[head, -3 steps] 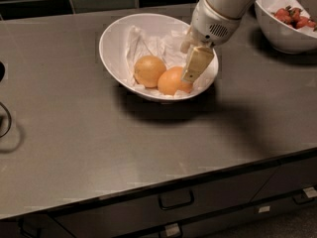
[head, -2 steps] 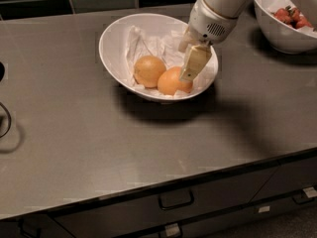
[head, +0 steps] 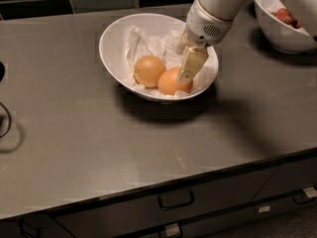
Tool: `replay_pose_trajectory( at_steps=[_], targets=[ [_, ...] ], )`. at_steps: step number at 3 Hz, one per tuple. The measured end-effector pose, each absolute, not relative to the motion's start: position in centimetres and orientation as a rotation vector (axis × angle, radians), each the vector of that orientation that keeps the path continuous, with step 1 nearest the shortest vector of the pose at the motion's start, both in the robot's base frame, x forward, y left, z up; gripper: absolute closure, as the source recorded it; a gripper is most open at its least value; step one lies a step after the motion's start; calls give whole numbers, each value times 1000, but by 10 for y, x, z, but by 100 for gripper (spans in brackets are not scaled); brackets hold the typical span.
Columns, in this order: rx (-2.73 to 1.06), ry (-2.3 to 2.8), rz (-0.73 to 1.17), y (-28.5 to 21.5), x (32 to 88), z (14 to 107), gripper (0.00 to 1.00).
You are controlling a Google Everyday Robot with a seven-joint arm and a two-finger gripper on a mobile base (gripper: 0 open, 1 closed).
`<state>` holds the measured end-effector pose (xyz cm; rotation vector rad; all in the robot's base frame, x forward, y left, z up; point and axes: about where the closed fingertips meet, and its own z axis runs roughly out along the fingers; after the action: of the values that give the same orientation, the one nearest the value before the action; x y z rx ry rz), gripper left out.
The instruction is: Pick orange from white bowl
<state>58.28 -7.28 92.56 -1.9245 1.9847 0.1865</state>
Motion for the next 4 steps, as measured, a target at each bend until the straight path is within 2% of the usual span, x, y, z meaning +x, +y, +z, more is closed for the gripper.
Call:
replay_pose_trajectory(
  at_steps=[4],
  targets=[
    [-1960, 1951, 243, -55, 579, 902, 37]
  ],
)
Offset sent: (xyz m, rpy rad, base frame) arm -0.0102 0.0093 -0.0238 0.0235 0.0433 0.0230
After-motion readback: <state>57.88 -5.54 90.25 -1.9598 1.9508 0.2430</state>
